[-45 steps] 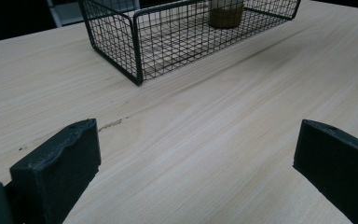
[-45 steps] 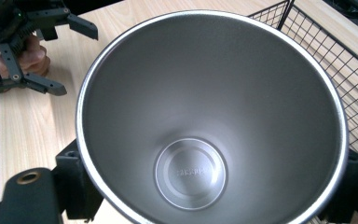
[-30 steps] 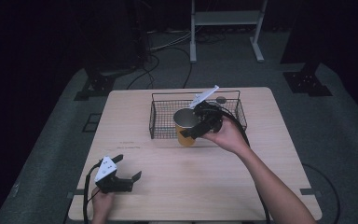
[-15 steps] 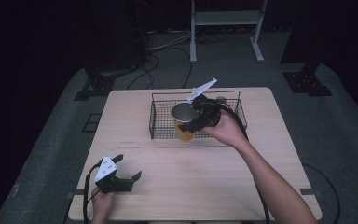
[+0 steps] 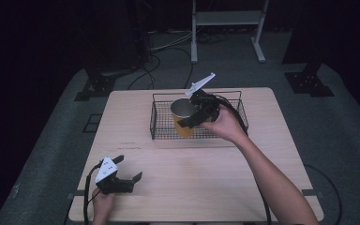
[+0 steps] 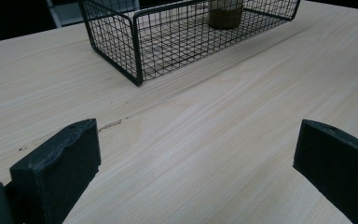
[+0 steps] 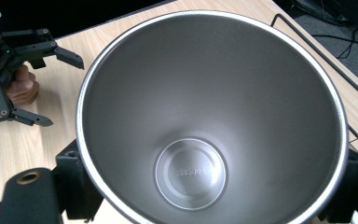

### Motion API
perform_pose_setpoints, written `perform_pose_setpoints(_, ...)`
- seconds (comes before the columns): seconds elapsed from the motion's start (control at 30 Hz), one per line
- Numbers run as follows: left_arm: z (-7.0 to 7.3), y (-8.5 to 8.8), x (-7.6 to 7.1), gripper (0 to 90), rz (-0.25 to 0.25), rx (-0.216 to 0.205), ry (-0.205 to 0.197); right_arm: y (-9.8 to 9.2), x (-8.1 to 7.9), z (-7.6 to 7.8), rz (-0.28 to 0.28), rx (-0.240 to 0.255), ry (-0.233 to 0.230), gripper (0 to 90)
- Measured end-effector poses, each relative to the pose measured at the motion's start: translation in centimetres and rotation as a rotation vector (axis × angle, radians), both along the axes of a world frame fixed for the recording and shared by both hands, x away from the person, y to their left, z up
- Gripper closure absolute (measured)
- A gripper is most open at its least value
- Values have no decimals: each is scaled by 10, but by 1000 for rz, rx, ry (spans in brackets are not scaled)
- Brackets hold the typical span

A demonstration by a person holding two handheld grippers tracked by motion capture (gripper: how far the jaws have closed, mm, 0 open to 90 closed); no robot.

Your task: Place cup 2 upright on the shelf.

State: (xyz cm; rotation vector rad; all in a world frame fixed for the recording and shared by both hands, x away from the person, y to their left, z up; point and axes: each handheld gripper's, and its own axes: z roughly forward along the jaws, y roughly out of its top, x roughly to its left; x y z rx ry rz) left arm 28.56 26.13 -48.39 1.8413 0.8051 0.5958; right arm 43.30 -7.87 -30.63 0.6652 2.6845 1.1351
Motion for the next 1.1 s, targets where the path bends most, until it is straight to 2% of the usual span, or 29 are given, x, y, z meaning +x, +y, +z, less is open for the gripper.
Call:
perform_pose_setpoints(0.83,0,0,0,0,-2,5,-2,12,20,15,-11,-5,-14,149)
perform_pose_setpoints(1.1,0,0,0,0,-3,4,-2,17,30,18,-21,-4,-6,149)
